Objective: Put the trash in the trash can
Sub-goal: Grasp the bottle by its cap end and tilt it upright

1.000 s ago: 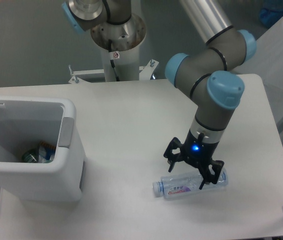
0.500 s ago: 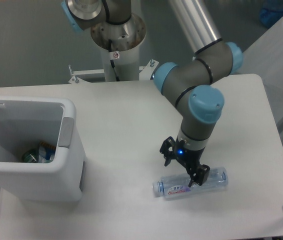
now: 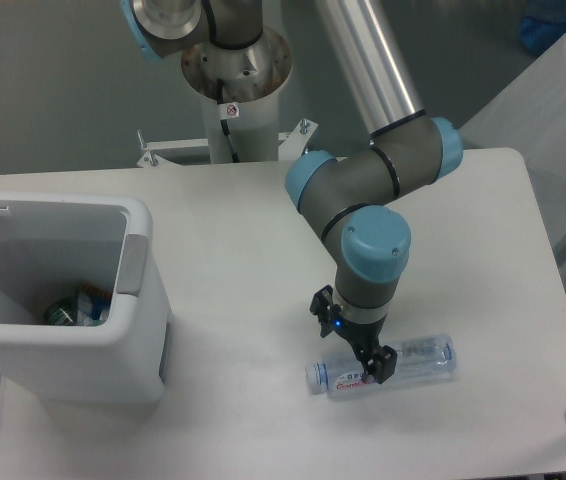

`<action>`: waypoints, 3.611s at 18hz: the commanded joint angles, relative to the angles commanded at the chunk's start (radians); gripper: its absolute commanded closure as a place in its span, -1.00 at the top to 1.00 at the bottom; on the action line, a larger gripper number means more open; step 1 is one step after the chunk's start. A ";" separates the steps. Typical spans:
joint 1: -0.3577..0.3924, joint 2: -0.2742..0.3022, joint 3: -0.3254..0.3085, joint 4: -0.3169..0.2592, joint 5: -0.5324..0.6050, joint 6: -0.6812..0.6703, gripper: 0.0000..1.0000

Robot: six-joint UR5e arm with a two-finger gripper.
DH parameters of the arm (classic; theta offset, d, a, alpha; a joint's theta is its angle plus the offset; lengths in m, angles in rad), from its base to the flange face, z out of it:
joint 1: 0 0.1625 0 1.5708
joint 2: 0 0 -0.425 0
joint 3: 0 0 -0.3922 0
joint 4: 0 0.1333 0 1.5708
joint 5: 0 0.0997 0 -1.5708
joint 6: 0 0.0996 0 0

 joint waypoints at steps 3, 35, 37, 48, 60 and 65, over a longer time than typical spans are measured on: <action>-0.015 -0.017 0.003 0.017 0.005 0.000 1.00; -0.066 -0.065 0.026 0.058 0.110 -0.029 0.34; -0.066 -0.052 0.026 0.058 0.109 -0.031 0.34; -0.058 -0.023 0.139 0.058 0.094 -0.251 0.38; 0.000 -0.022 0.241 0.058 -0.322 -0.522 0.41; 0.018 -0.017 0.227 0.048 -0.428 -0.548 0.21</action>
